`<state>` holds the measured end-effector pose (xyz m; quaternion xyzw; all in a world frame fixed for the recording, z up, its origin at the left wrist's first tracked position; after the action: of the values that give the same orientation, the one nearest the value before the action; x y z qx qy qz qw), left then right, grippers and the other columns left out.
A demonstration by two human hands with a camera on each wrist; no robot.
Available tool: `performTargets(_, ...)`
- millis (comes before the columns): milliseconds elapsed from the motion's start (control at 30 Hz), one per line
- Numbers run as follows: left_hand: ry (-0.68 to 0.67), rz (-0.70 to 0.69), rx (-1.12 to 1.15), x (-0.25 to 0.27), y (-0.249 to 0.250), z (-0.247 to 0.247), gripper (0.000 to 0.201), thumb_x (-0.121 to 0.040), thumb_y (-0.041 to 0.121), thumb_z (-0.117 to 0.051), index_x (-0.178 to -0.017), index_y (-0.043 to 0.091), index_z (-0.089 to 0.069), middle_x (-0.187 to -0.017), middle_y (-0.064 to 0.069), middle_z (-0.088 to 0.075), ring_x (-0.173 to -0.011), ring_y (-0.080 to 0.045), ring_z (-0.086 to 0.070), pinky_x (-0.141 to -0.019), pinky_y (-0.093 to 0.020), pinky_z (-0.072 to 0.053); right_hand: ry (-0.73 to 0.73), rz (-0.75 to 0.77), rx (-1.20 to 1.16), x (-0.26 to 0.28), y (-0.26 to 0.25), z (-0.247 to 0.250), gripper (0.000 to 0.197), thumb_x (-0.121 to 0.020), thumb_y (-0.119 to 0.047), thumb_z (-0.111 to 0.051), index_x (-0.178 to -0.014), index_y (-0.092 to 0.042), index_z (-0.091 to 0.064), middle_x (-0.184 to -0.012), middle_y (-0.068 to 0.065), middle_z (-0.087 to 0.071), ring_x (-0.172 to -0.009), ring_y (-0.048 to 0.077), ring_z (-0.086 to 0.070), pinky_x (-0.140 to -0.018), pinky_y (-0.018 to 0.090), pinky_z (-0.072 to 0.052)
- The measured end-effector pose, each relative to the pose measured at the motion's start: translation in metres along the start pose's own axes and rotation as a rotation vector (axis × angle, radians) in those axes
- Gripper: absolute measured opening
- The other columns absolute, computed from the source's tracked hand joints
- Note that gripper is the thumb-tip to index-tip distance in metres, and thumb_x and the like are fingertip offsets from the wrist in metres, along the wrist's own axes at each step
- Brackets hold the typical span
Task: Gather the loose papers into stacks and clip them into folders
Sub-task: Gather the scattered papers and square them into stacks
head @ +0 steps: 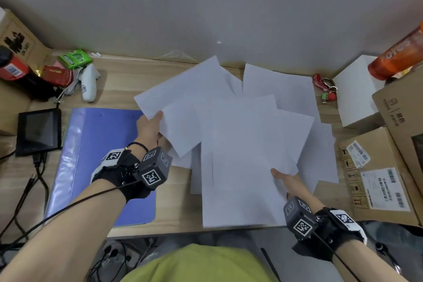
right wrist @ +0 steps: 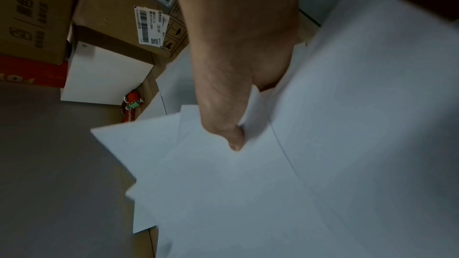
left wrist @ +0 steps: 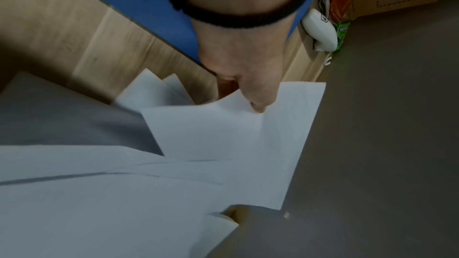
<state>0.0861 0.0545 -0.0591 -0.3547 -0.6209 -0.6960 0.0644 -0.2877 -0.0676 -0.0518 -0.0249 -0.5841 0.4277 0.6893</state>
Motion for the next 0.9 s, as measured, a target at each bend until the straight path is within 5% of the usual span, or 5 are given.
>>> performTargets(233,-0.043,-0.035,0.408,0.005,0.047,0.003,0.025,-0.097,0.014,-0.054,-0.122,0.012,-0.055,-0.111,-0.006,-0.066,-0.090,-0.019,-0.066,-0.063,-0.027,-0.058,0.113,0.009,0.016,-0.024,-0.005,-0.009,0.039,-0.092,-0.023,-0.062,-0.121,0.001,-0.051,-0.098,0.010,-0.056,-0.084,0.025,-0.054,-0.048,0.022,-0.042)
performTargets(467,-0.104,0.011,0.545,0.019,0.039,0.006,0.024,-0.098,0.010,-0.050,-0.120,0.006,-0.058,-0.107,-0.006,-0.068,-0.085,-0.016,-0.068,-0.062,-0.021,-0.057,0.083,0.024,-0.002,-0.026,-0.019,-0.030,0.052,-0.092,-0.025,-0.062,-0.131,0.006,-0.045,-0.129,0.018,-0.054,-0.102,0.026,-0.052,-0.086,0.035,-0.042)
performTargets(567,-0.014,0.040,0.600,0.023,0.024,0.017,0.015,-0.099,0.010,-0.048,-0.101,0.006,-0.062,-0.098,-0.006,-0.066,-0.081,-0.016,-0.065,-0.059,-0.021,-0.056,0.048,0.038,-0.005,-0.026,-0.026,-0.036,0.052,-0.094,-0.027,-0.059,-0.131,0.007,-0.045,-0.126,0.019,-0.056,-0.104,0.026,-0.059,-0.086,0.031,-0.045)
performTargets(700,-0.054,0.007,0.345,0.026,0.002,0.023,0.014,-0.098,0.010,-0.051,-0.107,0.013,-0.062,-0.105,-0.003,-0.068,-0.091,-0.019,-0.066,-0.068,-0.028,-0.057,0.015,0.027,-0.032,-0.023,-0.032,-0.044,0.038,-0.093,-0.026,-0.060,-0.118,0.001,-0.052,-0.080,0.007,-0.054,-0.063,0.018,-0.056,-0.052,0.028,-0.045)
performTargets(900,-0.296,0.101,-0.107,0.044,-0.032,0.006,0.022,-0.101,0.013,-0.047,-0.122,0.014,-0.053,-0.121,-0.009,-0.062,-0.099,-0.025,-0.062,-0.079,-0.038,-0.053,-0.075,0.033,-0.087,-0.025,-0.041,-0.057,0.073,-0.077,-0.043,-0.074,-0.130,0.000,-0.047,-0.108,0.015,-0.067,-0.081,0.028,-0.068,-0.058,0.031,-0.054)
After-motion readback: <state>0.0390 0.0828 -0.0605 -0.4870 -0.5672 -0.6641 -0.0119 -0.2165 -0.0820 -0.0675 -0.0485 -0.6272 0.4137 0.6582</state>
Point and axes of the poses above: each hand's wrist, its own x-axis away from the middle knuckle, its own z-axis out of the back of the hand, y = z × x, the point moved 3 cm from there along -x, towards the middle knuckle
